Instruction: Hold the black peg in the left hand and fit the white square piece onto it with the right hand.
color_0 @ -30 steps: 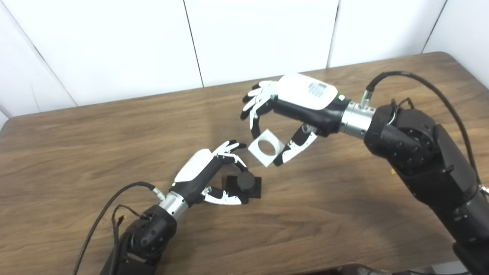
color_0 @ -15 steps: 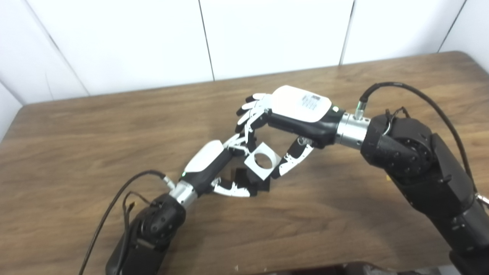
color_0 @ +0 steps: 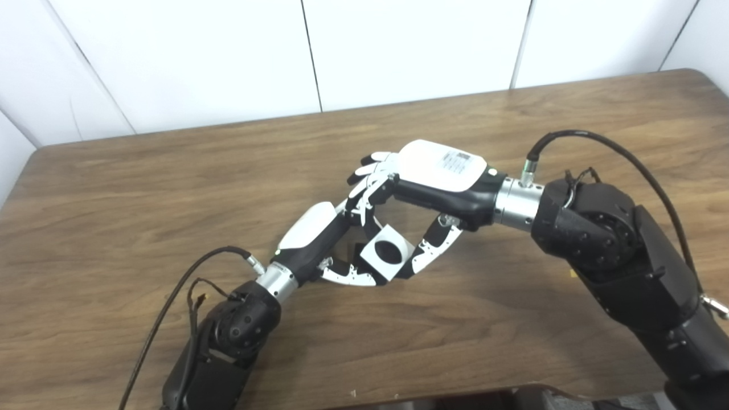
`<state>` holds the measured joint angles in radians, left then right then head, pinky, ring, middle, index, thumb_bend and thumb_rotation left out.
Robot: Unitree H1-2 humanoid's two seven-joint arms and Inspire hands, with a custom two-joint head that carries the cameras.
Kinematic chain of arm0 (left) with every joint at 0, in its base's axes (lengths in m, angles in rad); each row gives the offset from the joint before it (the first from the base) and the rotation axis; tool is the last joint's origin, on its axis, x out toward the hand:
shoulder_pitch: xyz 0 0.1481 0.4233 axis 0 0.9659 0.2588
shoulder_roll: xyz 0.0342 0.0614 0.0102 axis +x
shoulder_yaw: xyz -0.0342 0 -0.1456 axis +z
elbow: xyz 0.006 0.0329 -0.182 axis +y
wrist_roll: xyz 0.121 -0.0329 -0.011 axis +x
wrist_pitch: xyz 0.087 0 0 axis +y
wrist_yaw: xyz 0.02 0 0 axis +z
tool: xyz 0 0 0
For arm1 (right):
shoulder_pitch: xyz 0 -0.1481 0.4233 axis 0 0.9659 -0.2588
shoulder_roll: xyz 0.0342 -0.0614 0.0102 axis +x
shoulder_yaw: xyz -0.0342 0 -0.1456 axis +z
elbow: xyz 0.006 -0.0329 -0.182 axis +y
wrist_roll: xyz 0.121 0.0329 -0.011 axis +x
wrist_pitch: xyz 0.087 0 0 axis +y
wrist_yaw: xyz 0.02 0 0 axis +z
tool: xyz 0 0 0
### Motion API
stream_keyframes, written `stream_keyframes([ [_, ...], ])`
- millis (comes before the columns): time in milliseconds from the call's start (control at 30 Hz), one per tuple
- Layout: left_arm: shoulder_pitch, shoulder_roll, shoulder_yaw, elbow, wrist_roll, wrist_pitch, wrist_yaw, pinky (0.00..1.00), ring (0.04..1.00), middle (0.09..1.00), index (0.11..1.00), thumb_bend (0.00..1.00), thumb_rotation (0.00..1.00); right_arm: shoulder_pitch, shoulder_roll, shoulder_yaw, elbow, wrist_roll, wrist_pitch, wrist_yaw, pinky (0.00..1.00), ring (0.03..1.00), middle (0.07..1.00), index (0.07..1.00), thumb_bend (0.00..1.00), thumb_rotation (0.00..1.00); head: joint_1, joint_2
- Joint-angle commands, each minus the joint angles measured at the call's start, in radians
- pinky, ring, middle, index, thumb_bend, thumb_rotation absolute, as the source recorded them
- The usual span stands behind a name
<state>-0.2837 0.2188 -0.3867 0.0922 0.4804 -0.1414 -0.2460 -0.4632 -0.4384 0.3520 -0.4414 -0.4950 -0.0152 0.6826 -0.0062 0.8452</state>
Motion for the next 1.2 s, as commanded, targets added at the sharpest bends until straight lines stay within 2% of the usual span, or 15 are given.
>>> stream_keyframes([
  [0,-0.008,0.005,-0.008,-0.002,0.025,0.032,-0.017,0.91,0.996,0.928,0.493,0.52,0.09,-0.025,0.008,-0.009,-0.003,0.003,-0.024,-0.026,0.95,0.879,0.767,0.481,0.52,0.14,-0.001,0.001],
  [200,-0.004,0.003,-0.012,-0.009,0.028,0.032,-0.015,0.9,0.994,0.928,0.493,0.52,0.09,-0.02,0.015,-0.004,0.006,-0.006,-0.018,-0.023,0.97,0.887,0.769,0.482,0.52,0.14,0.007,0.004],
  [1167,0.003,0.002,-0.017,-0.017,0.033,0.032,-0.019,0.88,0.991,0.931,0.492,0.52,0.09,-0.058,0.048,-0.005,0.079,-0.052,-0.013,-0.031,0.93,0.874,0.77,0.481,0.52,0.14,0.008,0.012],
])
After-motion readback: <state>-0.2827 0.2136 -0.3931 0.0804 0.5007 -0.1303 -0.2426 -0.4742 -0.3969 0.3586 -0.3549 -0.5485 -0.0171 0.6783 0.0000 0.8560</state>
